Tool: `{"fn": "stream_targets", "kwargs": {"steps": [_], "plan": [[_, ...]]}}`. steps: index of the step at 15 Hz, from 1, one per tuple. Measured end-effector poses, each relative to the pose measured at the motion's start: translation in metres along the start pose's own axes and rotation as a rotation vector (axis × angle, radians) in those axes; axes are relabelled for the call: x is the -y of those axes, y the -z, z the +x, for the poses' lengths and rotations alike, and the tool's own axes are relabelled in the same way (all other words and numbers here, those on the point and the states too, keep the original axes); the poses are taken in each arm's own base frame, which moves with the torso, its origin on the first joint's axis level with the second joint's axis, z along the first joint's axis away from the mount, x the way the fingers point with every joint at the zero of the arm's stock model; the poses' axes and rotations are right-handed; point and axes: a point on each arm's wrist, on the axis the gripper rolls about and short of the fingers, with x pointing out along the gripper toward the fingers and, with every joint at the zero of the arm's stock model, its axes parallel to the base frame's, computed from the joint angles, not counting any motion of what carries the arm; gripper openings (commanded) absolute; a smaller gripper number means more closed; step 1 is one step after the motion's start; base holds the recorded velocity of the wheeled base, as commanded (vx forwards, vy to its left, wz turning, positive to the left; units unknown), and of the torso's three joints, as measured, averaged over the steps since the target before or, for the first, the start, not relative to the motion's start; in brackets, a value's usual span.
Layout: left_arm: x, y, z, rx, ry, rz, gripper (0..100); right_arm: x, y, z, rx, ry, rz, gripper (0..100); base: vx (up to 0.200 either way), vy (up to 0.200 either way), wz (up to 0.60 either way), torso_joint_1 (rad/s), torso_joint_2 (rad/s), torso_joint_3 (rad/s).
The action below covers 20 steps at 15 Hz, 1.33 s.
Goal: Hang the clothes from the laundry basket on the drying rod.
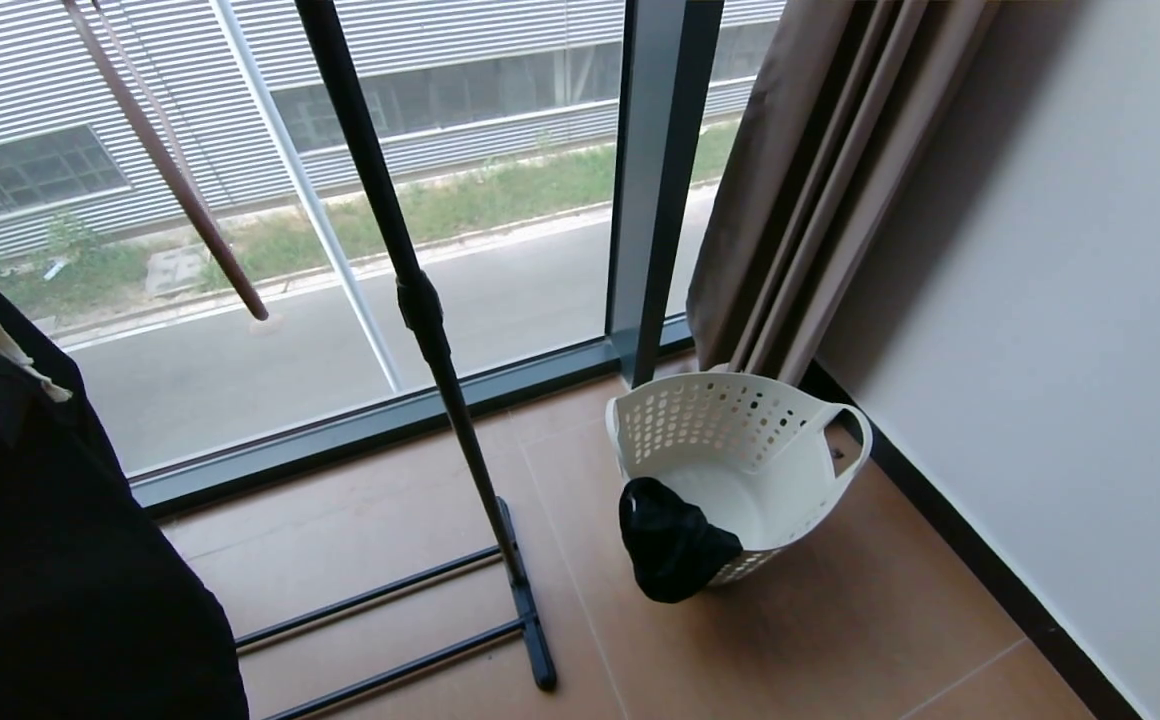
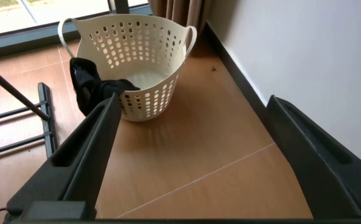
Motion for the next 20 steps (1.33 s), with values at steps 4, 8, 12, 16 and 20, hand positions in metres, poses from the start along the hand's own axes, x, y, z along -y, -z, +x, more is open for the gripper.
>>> {"fn": "stream_targets", "kwargs": {"steps": [4,8,12,16,20], "plan": [[0.0,0.0,0.0,0.0,0.0,0.0,100,0.0,0.0,0.0,0.0,0.0,0.0,100,0.0,0.0,0.0,0.004,0.0,-0.199],[0.0,0.0,0.0,0.0,0.0,0.0,100,0.0,0.0,0.0001,-0.001,0.0,0.0,100,0.0,0.0,0.0,0.001,0.01,-0.195],[0.0,0.0,0.0,0.0,0.0,0.0,100,0.0,0.0,0.0001,-0.001,0.0,0.0,100,0.0,0.0,0.0,0.004,0.0,-0.195],[0.0,0.0,0.0,0.0,0.0,0.0,100,0.0,0.0,0.0001,-0.001,0.0,0.0,100,0.0,0.0,0.0,0.004,0.0,-0.2],[0.0,0.0,0.0,0.0,0.0,-0.001,100,0.0,0.0,0.0002,-0.002,0.0,0.0,100,0.0,0.0,0.0,0.004,0.0,-0.204]]}}
